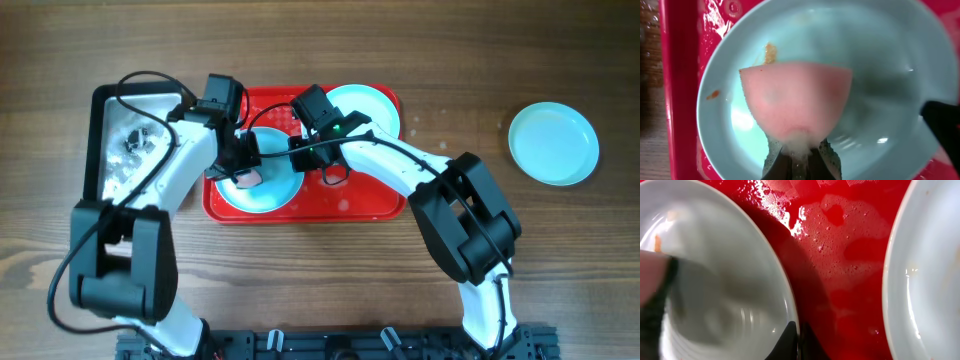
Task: Clean dirty plates on tray and stack at the side
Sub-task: 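Scrub the held plate with the sponge in the left gripper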
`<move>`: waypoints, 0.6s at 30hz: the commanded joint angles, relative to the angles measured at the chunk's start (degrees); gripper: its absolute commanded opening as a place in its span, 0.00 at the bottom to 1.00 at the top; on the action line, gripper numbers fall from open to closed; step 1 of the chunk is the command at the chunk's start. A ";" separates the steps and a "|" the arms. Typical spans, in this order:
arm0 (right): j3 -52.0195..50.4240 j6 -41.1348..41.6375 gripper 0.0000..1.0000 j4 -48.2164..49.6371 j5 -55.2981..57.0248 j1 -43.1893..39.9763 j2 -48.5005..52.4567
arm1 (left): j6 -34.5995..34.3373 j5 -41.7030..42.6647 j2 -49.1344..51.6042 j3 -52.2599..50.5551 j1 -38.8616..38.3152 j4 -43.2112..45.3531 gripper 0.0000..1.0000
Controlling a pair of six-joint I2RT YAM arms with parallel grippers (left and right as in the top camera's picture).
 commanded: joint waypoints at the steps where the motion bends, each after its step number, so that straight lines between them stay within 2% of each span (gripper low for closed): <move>1: 1.27 0.02 0.04 0.11 -0.87 0.22 1.27 | -0.33 -1.14 3.80 -1.29 -0.02 -1.27 0.04; 6: 1.27 0.04 0.04 0.09 -0.87 0.22 1.27 | -0.33 -0.96 4.28 -1.75 -0.02 -5.75 0.04; 9: 1.27 0.07 0.04 -0.11 -1.07 0.22 1.27 | -0.35 -3.02 4.31 -1.77 0.04 0.31 0.04; 11: 1.27 0.02 0.04 -0.33 -1.07 0.22 1.27 | -3.13 -15.19 5.51 -1.77 0.04 10.67 0.04; 13: 1.27 0.02 0.04 -0.42 -1.09 0.22 1.27 | -3.13 -17.90 5.84 -1.77 0.04 13.33 0.04; 16: 1.27 0.04 0.04 -0.44 -1.07 0.22 1.27 | -3.15 -18.45 5.86 -1.77 0.02 14.80 0.04; 18: 1.27 0.07 0.04 -0.37 -1.07 0.22 1.27 | -3.15 -15.02 5.86 -1.77 0.04 12.37 0.04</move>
